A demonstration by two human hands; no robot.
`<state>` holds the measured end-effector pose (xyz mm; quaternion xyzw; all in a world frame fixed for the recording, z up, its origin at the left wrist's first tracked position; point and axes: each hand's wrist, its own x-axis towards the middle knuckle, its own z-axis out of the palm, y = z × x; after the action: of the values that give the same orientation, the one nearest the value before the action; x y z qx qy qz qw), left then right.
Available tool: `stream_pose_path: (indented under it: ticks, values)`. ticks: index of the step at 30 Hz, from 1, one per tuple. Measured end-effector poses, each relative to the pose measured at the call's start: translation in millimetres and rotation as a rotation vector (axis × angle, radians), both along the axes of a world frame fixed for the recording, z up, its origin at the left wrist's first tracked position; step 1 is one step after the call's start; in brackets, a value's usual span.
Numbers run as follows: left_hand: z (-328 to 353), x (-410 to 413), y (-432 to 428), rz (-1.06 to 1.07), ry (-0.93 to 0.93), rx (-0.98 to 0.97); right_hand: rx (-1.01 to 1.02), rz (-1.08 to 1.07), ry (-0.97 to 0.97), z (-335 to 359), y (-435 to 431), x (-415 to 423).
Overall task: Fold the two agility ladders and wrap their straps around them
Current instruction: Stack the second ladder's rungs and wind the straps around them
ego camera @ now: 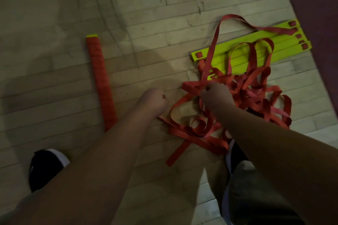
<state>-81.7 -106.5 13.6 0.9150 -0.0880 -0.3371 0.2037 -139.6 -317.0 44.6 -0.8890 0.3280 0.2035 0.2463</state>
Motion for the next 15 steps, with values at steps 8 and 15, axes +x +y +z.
stream_pose_path:
  ticks: [8, 15]
  values:
    - [4, 32, -73, -0.042, -0.034, -0.089, -0.075, 0.379, -0.138, 0, -42, 27]
    - [6, 53, -112, -0.060, -0.058, -0.117, -0.285, 0.554, 0.145, -3, -66, 36]
